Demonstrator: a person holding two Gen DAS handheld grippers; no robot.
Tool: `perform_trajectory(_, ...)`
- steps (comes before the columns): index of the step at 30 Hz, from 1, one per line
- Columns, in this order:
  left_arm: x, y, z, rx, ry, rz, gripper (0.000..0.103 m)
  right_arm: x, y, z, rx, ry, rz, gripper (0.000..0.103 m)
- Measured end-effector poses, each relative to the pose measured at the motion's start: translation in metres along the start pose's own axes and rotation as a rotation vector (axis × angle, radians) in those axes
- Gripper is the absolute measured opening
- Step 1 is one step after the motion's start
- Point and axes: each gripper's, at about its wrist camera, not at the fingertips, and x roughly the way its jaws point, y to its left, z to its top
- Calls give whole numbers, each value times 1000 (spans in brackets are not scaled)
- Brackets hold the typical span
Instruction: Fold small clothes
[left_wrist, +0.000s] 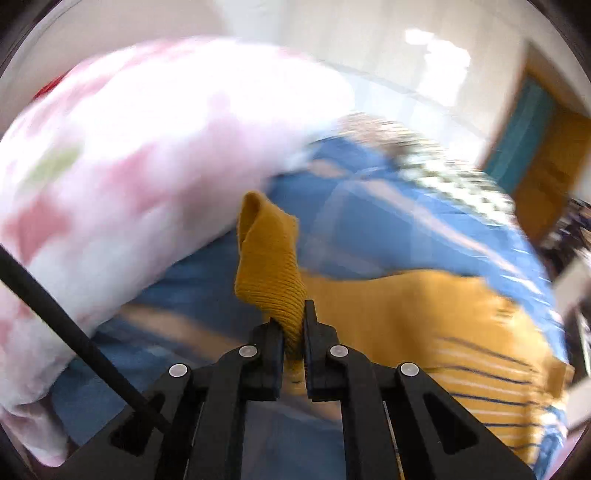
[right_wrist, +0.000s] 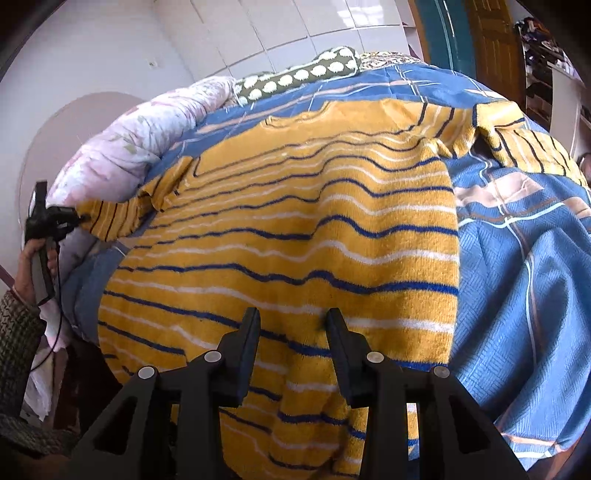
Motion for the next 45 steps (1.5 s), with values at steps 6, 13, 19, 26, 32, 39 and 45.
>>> perform_trajectory(6, -26, -184, -3, 200, 44, -353, 8, -18, -15, -3, 45, -50, 40, 40)
perform_trajectory(13, -19, -295, -63, 343, 162, -504, 48, -43, -46, -9, 123, -91, 39, 40)
perform_trajectory(19, -24, -247, -95, 292, 214, -405, 53, -56, -66, 0, 146, -124, 8, 40)
perform_trajectory(26, -76, -161, -138, 265, 155, -311, 70, -84, -139, 24, 285, -249, -150, 40)
perform_trajectory(32, -86, -128, -164, 231, 144, -298, 70, -95, -236, 55, 519, -324, -206, 43)
perform_trajectory(39, -83, -127, -179, 221, 178, -294, 70, -60, -319, 94, 765, -277, -240, 46)
perform_trajectory(45, -85, -130, -178, 227, 164, -286, 70, -53, -351, 103, 904, -330, -192, 34)
